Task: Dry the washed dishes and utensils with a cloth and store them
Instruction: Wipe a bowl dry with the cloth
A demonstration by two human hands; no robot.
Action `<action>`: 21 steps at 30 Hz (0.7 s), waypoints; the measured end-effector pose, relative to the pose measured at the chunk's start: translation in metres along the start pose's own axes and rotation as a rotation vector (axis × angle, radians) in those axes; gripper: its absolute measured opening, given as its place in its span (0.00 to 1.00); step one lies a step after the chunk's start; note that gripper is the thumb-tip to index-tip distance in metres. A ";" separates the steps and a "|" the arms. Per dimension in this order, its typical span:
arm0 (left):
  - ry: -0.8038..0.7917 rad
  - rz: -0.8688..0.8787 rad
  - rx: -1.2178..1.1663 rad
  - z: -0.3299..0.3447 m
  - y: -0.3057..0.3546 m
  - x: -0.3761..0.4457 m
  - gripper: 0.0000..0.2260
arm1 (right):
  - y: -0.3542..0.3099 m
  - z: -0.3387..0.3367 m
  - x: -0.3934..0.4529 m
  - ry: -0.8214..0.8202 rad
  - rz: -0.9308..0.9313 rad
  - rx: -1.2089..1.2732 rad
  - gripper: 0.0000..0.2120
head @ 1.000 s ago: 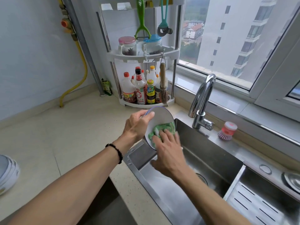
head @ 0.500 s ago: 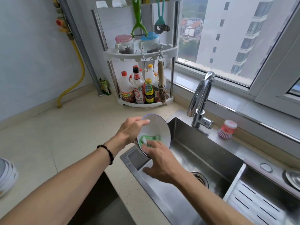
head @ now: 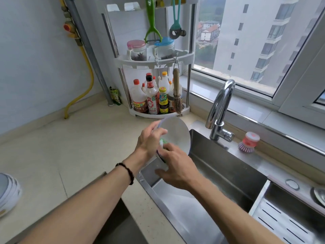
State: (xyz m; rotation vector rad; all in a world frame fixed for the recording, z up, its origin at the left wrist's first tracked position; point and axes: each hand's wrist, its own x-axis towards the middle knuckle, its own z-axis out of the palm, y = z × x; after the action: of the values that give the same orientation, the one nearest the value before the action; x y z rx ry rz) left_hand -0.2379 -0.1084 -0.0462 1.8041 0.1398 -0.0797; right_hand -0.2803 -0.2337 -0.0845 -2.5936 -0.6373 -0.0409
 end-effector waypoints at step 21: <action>-0.268 -0.201 0.230 -0.021 0.021 0.000 0.22 | 0.045 -0.025 -0.002 -0.084 -0.286 -0.693 0.42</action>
State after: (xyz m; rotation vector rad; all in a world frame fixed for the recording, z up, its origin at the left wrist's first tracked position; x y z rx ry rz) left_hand -0.2358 -0.0924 -0.0213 1.9844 0.1241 -0.4958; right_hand -0.2597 -0.2811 -0.0817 -3.1381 -1.1946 -0.2922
